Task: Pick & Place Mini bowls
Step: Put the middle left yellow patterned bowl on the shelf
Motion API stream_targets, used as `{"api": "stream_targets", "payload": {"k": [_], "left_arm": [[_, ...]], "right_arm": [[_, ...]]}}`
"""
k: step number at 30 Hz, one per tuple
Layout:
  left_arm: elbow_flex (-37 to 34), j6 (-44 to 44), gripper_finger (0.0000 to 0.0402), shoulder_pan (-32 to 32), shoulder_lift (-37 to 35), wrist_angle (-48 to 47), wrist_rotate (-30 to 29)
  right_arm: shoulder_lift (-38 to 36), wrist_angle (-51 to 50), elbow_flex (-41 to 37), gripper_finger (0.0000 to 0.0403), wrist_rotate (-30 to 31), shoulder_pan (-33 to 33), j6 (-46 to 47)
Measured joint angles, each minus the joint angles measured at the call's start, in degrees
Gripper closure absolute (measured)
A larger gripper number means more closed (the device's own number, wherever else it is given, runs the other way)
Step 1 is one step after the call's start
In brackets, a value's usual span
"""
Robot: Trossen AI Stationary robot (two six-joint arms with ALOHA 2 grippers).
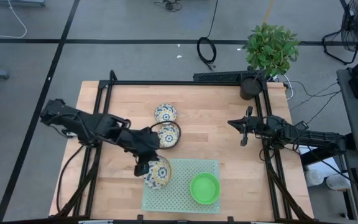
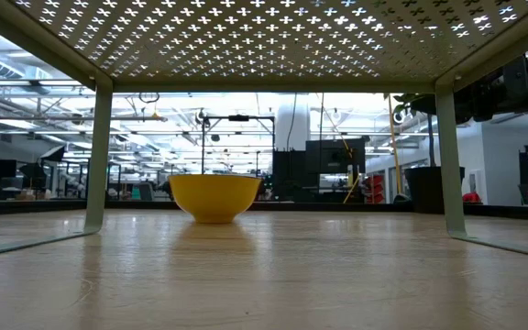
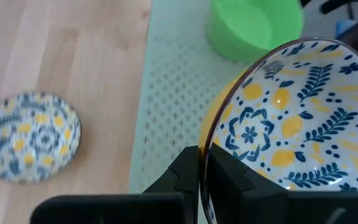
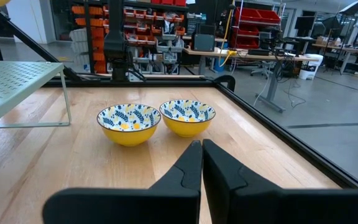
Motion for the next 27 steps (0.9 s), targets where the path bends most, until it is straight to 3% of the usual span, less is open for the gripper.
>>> {"api": "stream_targets", "payload": {"k": [6,14,27], "left_arm": [[2.4,-8.0,0.0378,0.1,4.6,-3.2,2.6],[2.4,-12.3,0.0378,0.2,10.0,-3.3,6.5],[2.4,-20.5,0.0378,0.5,11.0,-3.5,6.8]], "right_arm": [[0.0,0.0,0.0,0.0403,0.0,0.0,0.0],[0.0,0.0,0.0,0.0403,0.0,0.0,0.0],[0.0,0.0,0.0,0.0403,0.0,0.0,0.0]]}}
